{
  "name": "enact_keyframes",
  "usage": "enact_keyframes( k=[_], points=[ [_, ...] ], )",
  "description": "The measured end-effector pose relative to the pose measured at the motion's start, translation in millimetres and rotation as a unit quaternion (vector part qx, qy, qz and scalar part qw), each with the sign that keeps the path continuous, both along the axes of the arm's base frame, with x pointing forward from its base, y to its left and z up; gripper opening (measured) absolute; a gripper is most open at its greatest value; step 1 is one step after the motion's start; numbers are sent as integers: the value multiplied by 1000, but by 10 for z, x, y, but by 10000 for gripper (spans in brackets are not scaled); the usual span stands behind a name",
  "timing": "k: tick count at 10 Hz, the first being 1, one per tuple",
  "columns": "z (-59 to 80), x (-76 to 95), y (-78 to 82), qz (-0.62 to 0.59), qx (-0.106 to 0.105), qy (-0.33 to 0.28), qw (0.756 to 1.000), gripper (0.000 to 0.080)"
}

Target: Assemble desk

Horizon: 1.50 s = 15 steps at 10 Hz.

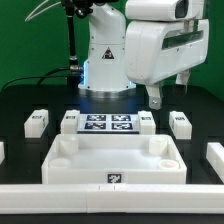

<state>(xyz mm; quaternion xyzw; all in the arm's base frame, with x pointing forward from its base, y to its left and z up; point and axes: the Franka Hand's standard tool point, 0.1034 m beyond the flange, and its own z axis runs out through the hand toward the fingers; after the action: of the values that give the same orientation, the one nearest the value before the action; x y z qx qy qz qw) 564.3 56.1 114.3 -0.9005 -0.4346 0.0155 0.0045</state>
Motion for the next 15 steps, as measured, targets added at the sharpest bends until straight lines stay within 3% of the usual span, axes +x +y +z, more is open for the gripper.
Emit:
enact_keyframes(
  k=[7, 8, 10, 12, 15],
  points=[
    [-2, -2, -6, 8, 0, 0, 1000, 649],
    [11, -58, -73, 50, 1, 1, 999, 649],
    [19, -392, -336, 179, 6, 17, 984, 649],
    [-19, -599, -455, 262, 8, 20, 965, 649],
    [-33, -562, -450, 281, 9, 19, 959, 649]
  ],
)
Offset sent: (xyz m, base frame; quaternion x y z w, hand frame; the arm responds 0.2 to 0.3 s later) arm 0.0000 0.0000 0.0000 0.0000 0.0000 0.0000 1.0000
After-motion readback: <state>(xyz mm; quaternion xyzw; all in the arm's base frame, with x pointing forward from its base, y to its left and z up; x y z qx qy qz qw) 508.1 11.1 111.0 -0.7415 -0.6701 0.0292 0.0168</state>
